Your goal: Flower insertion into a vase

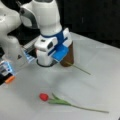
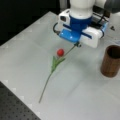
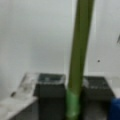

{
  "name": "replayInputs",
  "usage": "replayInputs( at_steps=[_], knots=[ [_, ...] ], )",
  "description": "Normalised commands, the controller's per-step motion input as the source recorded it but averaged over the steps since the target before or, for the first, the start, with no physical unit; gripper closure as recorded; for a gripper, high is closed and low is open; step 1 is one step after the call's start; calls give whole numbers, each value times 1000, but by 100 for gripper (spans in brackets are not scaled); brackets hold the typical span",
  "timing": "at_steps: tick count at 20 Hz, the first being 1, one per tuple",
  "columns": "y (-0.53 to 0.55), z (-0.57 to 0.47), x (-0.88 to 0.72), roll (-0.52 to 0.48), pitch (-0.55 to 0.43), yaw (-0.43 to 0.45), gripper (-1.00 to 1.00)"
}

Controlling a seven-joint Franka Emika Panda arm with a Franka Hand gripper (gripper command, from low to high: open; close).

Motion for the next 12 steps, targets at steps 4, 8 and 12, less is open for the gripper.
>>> replayInputs(
  at_steps=[4, 8, 12],
  knots=[
    [142, 338, -421, 60, -70, -77, 100],
    [176, 499, -433, 78, -20, -95, 100],
    [186, 310, -281, 75, 9, -90, 100]
  ],
)
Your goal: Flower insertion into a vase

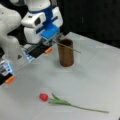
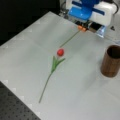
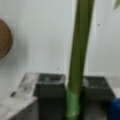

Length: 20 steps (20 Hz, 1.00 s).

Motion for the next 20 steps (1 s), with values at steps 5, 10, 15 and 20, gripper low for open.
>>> replayInputs(
  at_steps=[5, 10, 15, 20],
  knots=[
    [249, 35, -145, 72, 61, -105, 100],
    [453, -30, -218, 56, 73, -205, 100],
    [605, 38, -381, 22, 52, -234, 100],
    [488, -8, -450, 17, -6, -161, 100]
  ],
)
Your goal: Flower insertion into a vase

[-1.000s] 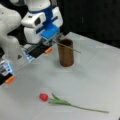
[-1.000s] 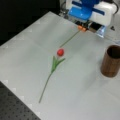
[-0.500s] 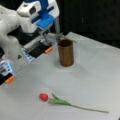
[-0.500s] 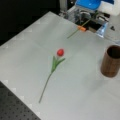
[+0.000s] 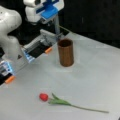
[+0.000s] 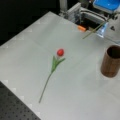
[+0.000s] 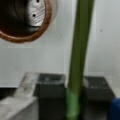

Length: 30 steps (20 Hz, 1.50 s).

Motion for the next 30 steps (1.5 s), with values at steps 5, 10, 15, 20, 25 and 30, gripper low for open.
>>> replayInputs(
  at_steps=[5, 10, 15, 20, 25, 30],
  knots=[
    [312, -67, -488, 57, -7, 13, 100],
    [229, -79, -447, 61, 30, 124, 100],
    [202, -144, -362, 69, -16, 87, 100],
    [134, -193, -359, 86, 4, 25, 100],
    [53, -140, -235, 54, 254, -72, 100],
    [13, 14, -37, 76, 436, -165, 100]
  ],
)
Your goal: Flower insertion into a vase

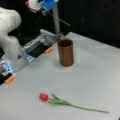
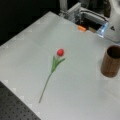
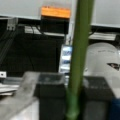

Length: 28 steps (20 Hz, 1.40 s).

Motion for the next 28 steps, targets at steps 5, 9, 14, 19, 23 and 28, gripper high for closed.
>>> replayInputs(
  at_steps=[5, 9, 14, 19, 23, 28],
  knots=[
    [79, 143, 140, 75, 604, -235, 100],
    [175, 168, 329, 9, 705, -242, 100],
    [234, 111, 427, -87, 693, -132, 100],
    [229, 46, 359, -153, 572, -5, 100],
    [117, 38, 236, -179, 450, 55, 100],
    [2, 35, 177, -151, 312, 34, 100]
  ],
)
